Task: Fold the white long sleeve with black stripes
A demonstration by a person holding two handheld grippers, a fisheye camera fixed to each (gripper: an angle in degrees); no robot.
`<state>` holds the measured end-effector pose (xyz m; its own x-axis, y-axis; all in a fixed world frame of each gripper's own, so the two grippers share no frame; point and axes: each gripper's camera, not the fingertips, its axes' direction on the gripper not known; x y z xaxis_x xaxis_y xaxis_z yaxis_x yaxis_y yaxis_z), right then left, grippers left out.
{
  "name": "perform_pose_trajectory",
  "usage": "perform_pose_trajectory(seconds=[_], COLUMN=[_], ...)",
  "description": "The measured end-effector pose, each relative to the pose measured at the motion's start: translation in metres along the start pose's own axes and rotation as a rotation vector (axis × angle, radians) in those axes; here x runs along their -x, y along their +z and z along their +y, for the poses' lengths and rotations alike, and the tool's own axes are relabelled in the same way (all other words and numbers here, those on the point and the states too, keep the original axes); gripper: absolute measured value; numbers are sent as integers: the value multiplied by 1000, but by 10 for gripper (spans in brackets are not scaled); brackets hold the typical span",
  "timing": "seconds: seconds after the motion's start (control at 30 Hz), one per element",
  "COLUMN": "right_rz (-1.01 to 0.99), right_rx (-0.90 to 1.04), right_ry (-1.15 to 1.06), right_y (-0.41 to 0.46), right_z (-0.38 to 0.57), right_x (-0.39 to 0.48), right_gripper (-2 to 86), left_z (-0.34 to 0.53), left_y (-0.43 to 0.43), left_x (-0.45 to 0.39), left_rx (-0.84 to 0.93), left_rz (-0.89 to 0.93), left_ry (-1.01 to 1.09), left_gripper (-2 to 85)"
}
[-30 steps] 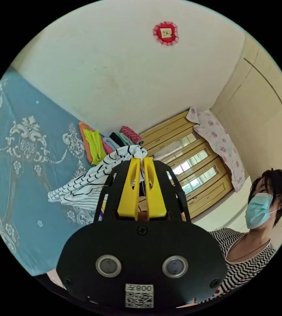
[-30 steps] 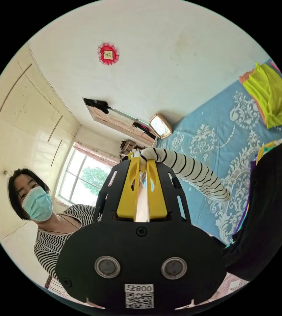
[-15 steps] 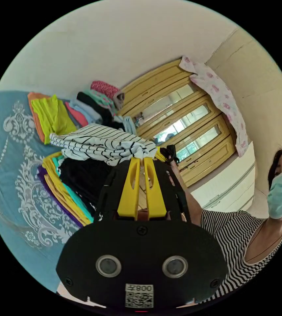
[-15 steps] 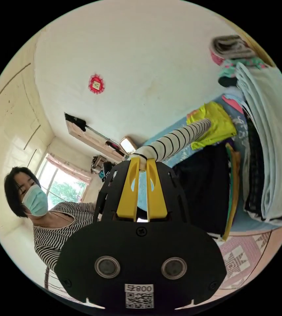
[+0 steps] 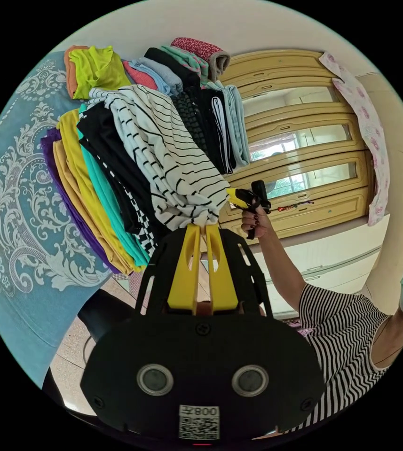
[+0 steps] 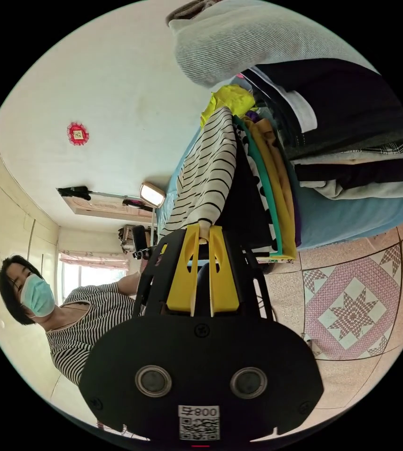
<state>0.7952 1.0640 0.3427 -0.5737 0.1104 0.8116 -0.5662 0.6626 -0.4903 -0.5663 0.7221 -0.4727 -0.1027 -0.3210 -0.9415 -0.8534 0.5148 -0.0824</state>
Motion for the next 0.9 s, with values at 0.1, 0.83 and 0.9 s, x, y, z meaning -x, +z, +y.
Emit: perform_pose_trajectory(seconds=[0.1, 0.83, 0.9], right_rz=[44, 277, 355], right_rx=[34, -297, -284], right_ry=[16, -123, -194], right_y=[-4, -4, 27], right_z=[-5, 67, 62], right_x=[1, 111, 139], right_gripper=[27, 1, 0], left_z=[18, 145, 132], left_y=[15, -72, -69], left_x=[42, 187, 179], left_rx=[16, -69, -52], left_rz=[-2, -15, -76], left_ry=[-27, 96, 190], left_gripper=[27, 3, 2])
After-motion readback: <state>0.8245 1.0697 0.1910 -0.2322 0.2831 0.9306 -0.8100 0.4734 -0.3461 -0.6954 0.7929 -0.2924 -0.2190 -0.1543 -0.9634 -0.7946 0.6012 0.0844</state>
